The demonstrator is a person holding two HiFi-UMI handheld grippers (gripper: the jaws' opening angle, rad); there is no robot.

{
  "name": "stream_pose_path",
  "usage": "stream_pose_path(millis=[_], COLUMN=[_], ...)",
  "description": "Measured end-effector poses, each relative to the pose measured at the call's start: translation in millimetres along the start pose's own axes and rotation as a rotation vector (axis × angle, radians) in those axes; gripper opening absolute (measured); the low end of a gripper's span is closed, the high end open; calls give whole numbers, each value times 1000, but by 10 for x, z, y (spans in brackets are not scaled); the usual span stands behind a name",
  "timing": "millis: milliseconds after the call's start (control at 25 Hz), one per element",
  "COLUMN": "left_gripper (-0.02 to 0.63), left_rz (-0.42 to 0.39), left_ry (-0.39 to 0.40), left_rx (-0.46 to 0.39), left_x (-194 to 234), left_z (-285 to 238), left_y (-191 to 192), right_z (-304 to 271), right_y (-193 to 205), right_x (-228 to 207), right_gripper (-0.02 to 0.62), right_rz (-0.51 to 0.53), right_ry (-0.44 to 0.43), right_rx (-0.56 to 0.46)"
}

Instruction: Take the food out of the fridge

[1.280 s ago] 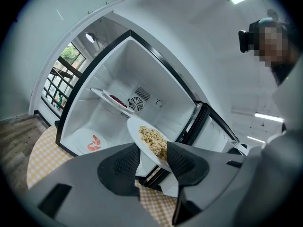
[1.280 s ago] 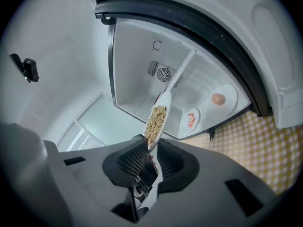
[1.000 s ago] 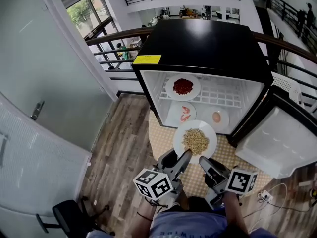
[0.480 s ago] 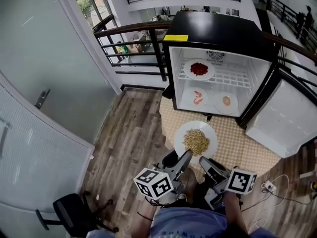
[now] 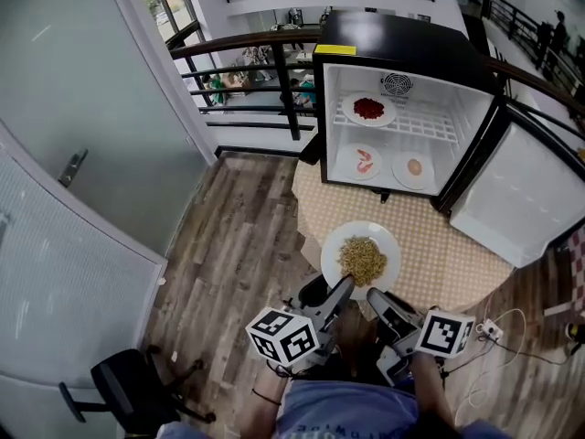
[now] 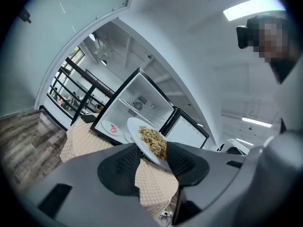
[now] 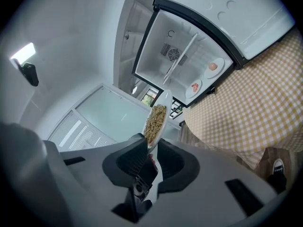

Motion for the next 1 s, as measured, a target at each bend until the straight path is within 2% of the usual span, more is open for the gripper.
stream_pose_path(millis=[240, 480, 800, 1000], left_gripper=[184, 184, 184, 184], left_rz=[9, 11, 44, 37], left_ry=[-1, -34, -83, -108], left_rx=[-35, -67, -90, -93], left_x=[-99, -301, -670, -983], left_z=[26, 18, -70, -105], left_y=[-16, 27, 342, 575], right_z=[84, 265, 715, 1068], right_y=[-22, -43, 38, 146], right_x=[60, 84, -75, -156], right_gripper=[72, 72, 72, 74], right_rz=[45, 51, 65, 73], right_ry=[11, -21, -18, -40], right_rx=[23, 56, 110, 123])
Point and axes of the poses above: the fingertips, and each gripper's own axes: z backward along the fingers, x to its left, y out of its underside, the point moved 2 cm from there along z, backward along the fingers, and after that the axes turned 9 degrees about x, right-handed, at the moved point
